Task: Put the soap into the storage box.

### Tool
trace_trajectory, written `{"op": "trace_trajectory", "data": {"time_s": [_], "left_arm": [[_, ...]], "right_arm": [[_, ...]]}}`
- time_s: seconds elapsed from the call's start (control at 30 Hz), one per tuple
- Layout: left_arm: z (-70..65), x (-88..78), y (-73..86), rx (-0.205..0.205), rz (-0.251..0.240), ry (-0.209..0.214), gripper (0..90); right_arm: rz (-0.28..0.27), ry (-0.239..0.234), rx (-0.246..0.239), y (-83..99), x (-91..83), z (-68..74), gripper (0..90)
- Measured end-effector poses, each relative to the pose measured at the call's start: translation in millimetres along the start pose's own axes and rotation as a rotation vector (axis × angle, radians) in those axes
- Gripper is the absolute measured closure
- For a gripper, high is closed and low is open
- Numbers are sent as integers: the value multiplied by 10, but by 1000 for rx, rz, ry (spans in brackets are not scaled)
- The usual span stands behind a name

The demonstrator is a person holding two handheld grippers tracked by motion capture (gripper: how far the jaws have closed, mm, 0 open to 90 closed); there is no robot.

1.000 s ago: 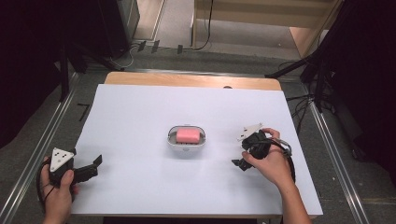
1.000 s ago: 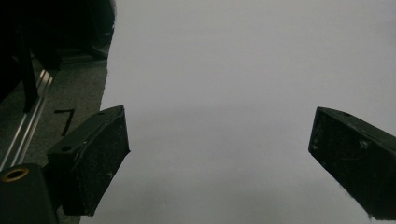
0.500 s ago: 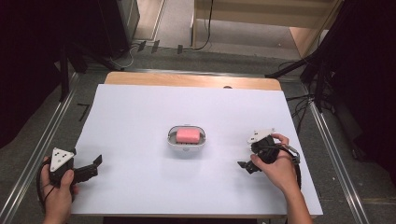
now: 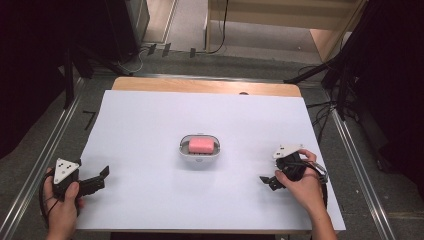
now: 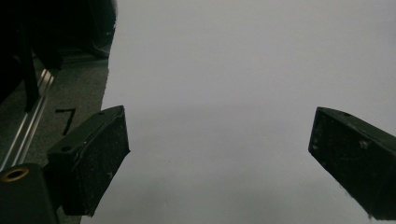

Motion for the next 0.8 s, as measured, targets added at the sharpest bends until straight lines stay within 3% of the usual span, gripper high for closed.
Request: {"op": "trace_trajectory", "data": {"time_s": [0.3, 0.53, 0.8], "left_arm": [[-1, 0, 0, -1, -3, 3, 56], [-2, -2, 0, -1, -4, 4, 56], [-2, -2, 0, 0, -5, 4, 56]], "right_arm": [[-19, 17, 19, 156, -70, 3, 0], [-41, 38, 63, 305, -135, -18, 0], [-106, 53, 122, 481, -227, -106, 0]]}}
Point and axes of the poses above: each handheld gripper's, and its own axes: x roughly forward along the jaws, y roughly out of its underside, z roughly to its left, the point moved 4 cm from there along x, roughly forward along the jaws, and after that the axes turned 4 degrees about -y, right-handed, at the moved point
